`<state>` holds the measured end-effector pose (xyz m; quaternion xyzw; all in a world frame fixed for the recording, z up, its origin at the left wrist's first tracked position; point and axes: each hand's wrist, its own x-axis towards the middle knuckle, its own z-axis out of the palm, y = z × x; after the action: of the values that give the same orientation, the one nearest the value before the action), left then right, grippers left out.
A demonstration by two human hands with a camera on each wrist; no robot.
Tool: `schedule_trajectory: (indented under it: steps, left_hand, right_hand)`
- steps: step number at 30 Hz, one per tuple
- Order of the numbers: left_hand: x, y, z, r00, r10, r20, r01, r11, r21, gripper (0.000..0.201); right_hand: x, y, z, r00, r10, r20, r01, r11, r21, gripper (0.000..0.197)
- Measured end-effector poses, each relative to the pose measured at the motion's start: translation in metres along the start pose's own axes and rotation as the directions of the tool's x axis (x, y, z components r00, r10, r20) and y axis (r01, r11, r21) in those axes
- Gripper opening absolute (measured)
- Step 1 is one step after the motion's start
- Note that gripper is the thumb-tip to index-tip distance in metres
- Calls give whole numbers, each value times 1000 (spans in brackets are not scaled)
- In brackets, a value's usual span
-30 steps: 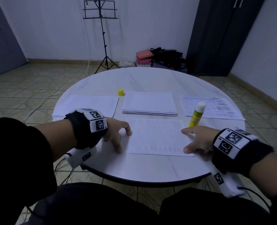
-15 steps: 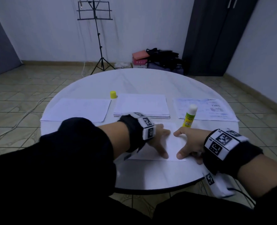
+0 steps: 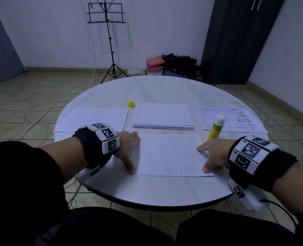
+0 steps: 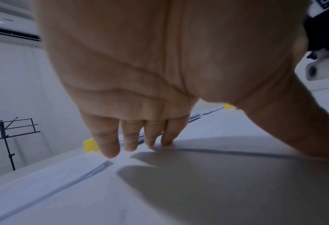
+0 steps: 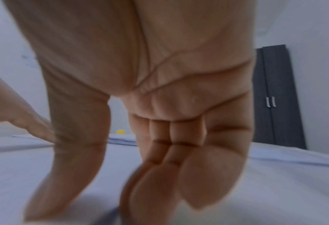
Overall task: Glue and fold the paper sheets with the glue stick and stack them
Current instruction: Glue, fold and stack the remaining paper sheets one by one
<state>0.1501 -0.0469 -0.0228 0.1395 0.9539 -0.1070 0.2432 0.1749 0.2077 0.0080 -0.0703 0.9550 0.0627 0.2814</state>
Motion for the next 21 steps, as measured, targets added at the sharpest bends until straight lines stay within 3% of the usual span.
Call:
schedule_trajectory:
  steps: [4, 6, 7, 11, 15, 21]
  left_hand:
    - [-8, -5, 3, 1000, 0, -17, -1, 1000, -23, 114]
    - [-11, -6, 4, 1000, 3, -22, -4, 1000, -27, 112]
    - [-13, -7, 4, 1000, 6, -23, -7, 1000, -29, 112]
    - [-17, -9, 4, 1000, 8, -24, -9, 999, -50, 110]
    - [-18, -8, 3, 1000, -5, -19, 4, 999, -47, 111]
    - [-14, -12, 6, 999, -45, -3, 45, 996, -74, 120]
  right_hand:
    - [1, -25, -12, 1000, 9, -2, -9, 976, -217, 45]
    - [7, -37, -16, 1000, -9, -19, 4, 962, -273, 31]
    - [8, -44, -18, 999, -35, -24, 27, 962, -272, 33]
    - [21, -64, -16, 980, -183, -76, 169, 972, -161, 83]
    - [30, -57, -8, 981, -194, -16, 187, 961, -205, 96]
    - [22, -4, 4, 983, -172, 60, 180, 964, -196, 120]
